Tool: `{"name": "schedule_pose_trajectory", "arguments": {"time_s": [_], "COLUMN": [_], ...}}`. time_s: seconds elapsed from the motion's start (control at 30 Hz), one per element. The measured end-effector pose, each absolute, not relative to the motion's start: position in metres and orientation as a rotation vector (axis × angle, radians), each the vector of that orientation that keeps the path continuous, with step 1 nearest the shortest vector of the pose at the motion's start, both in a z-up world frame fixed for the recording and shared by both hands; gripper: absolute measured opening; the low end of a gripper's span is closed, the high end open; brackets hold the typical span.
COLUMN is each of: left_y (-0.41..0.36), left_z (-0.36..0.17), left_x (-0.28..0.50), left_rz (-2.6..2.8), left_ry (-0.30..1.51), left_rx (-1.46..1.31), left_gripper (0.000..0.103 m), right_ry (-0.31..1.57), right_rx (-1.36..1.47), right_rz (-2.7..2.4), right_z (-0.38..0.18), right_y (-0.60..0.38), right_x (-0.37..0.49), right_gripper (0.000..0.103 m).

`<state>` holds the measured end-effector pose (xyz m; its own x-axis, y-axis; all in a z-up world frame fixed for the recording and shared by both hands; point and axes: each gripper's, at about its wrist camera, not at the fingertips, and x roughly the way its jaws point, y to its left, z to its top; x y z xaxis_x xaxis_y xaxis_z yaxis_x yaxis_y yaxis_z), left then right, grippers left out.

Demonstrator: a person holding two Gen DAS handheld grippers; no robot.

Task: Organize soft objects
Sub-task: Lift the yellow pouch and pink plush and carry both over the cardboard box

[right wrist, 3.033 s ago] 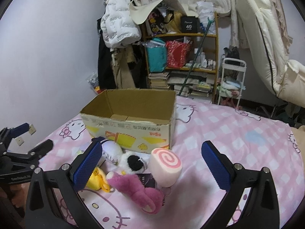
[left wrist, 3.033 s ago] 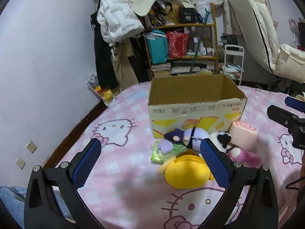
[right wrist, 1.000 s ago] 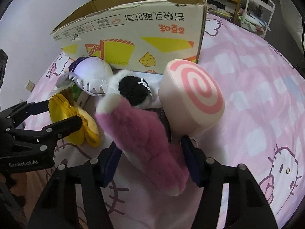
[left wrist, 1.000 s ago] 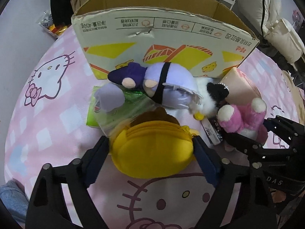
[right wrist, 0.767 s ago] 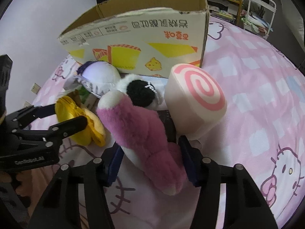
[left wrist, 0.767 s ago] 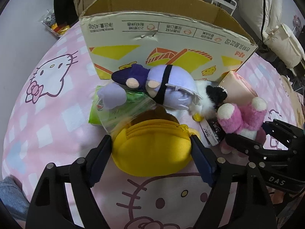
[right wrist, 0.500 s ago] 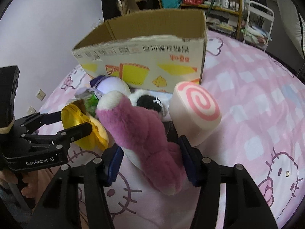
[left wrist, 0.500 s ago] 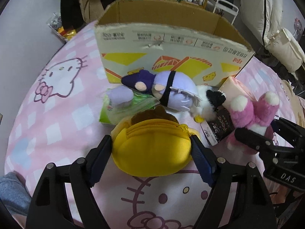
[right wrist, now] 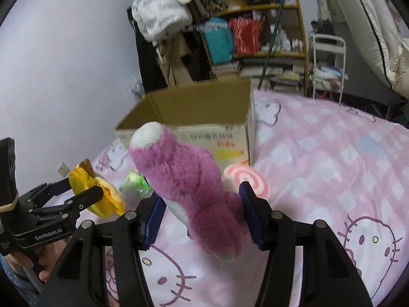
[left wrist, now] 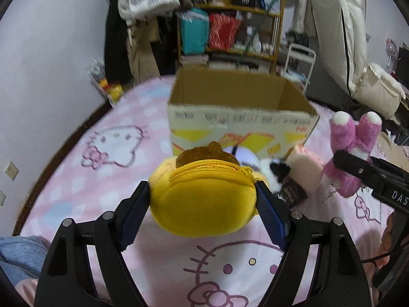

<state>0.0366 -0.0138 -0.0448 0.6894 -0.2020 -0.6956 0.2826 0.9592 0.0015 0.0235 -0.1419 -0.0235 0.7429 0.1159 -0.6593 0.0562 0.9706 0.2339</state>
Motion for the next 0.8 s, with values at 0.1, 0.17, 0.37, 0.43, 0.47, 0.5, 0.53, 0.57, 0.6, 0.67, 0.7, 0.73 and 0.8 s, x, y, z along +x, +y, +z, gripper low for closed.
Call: {"name": "schedule_pose_trajectory", "arguments": {"time_s": [0.1, 0.17, 0.37, 0.43, 0.47, 0.5, 0.53, 0.57, 0.6, 0.67, 0.7, 0.73, 0.8], "left_y": [-0.008, -0.005, -0.005, -0.005, -0.006, -0.006, -0.005, -0.006, -0.007, -0.007, -0.007, -0.006, -0.006], "left_z": [-0.031, -0.023, -0.001, 0.005, 0.009, 0.011, 0.014, 0.018, 0.02, 0.029, 0.031, 0.036, 0.043], "left_x": [0.025, 0.018, -0.001, -0.003, -0.004, -0.005, -0.007, -0.008, -0.009, -0.009, -0.009, -0.008, -0.004], "left_rz": [-0.249, -0.241, -0.216, -0.214, -0.213, -0.213, -0.212, -0.207, -0.203, -0.204, -0.204, -0.199, -0.19], "left_ry": [0.681, 0.632, 0.495, 0.468, 0.452, 0.442, 0.423, 0.406, 0.394, 0.367, 0.36, 0.35, 0.336], "left_rx": [0.117, 0.12, 0.165, 0.169, 0.17, 0.171, 0.176, 0.182, 0.189, 0.189, 0.186, 0.178, 0.165], "left_gripper": [0.08, 0.08, 0.08, 0.08, 0.08, 0.08, 0.08, 0.08, 0.08, 0.08, 0.08, 0.08, 0.081], "right_ry": [0.671, 0.632, 0.529, 0.5, 0.49, 0.477, 0.469, 0.464, 0.453, 0.44, 0.43, 0.418, 0.402], "right_rx": [0.249, 0.243, 0.224, 0.217, 0.215, 0.209, 0.205, 0.202, 0.201, 0.201, 0.197, 0.194, 0.187], "right_rz": [0.039, 0.041, 0.049, 0.047, 0.046, 0.042, 0.039, 0.039, 0.038, 0.035, 0.033, 0.031, 0.029], "right_z": [-0.015, -0.009, 0.009, 0.015, 0.018, 0.022, 0.025, 0.027, 0.031, 0.038, 0.043, 0.048, 0.056], "right_y": [-0.139, -0.139, -0.135, -0.133, -0.132, -0.132, -0.131, -0.131, -0.131, -0.131, -0.131, -0.132, -0.132], "right_x": [0.018, 0.014, 0.003, 0.001, 0.001, 0.003, 0.004, 0.004, 0.005, 0.007, 0.009, 0.011, 0.014], "right_gripper": [0.06, 0.06, 0.06, 0.06, 0.06, 0.06, 0.06, 0.06, 0.06, 0.06, 0.06, 0.06, 0.06]}}
